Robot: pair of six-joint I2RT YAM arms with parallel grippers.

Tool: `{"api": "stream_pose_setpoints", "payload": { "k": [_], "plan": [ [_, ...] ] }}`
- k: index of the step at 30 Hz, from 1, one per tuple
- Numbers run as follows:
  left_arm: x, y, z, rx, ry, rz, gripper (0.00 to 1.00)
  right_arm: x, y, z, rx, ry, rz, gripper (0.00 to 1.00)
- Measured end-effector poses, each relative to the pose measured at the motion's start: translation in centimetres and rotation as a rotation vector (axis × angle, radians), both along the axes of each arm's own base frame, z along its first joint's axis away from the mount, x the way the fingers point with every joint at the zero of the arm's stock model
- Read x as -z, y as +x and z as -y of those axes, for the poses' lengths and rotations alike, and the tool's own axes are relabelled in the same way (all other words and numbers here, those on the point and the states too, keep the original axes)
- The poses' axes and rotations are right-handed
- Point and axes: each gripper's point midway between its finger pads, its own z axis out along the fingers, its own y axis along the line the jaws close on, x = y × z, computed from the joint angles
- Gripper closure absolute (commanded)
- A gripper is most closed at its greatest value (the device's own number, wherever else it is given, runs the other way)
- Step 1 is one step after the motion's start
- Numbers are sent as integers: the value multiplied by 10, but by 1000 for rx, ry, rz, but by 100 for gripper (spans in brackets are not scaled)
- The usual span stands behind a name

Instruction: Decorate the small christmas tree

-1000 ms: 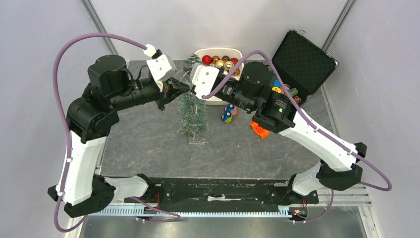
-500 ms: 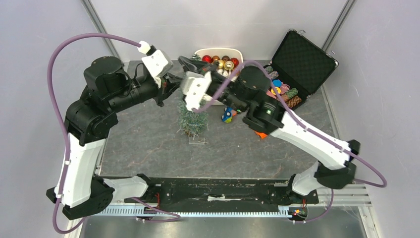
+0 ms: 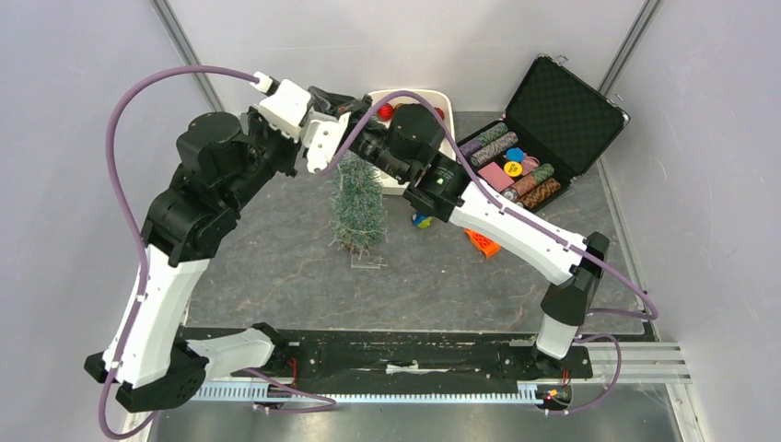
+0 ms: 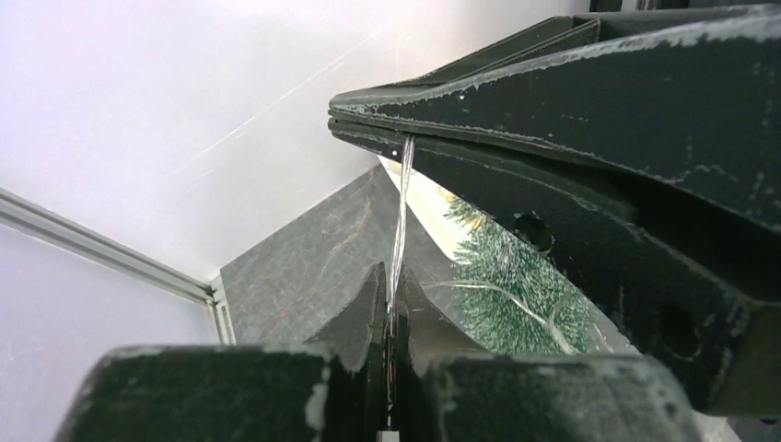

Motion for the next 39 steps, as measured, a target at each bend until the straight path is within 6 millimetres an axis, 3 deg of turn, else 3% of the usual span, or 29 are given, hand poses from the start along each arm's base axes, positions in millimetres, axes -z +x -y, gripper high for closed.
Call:
{"api": "stream_pose_setpoints", "payload": {
  "k": [10,17,20,30,31,35,39],
  "plan": [
    [-3,32,12,-36,-16,32,98,-8,36,4,-28,71,63,100],
    [17,47,1,-114,15,0,98,14,55,-18,-173,93,37,100],
    [23,48,9,-80,-4,-16,98,19,60,-19,-197,111,7,100],
    [41,65,45,33,-4,-49,98,44,105,16,-171,138,-141,100],
    [43,67,46,33,-1,-53,98,47,107,17,-173,137,-152,98],
    [53,63,46,44,18,-90,98,68,114,30,-138,139,-208,62],
    [54,55,41,69,19,-119,98,78,150,70,-13,192,-238,51]
  ]
}}
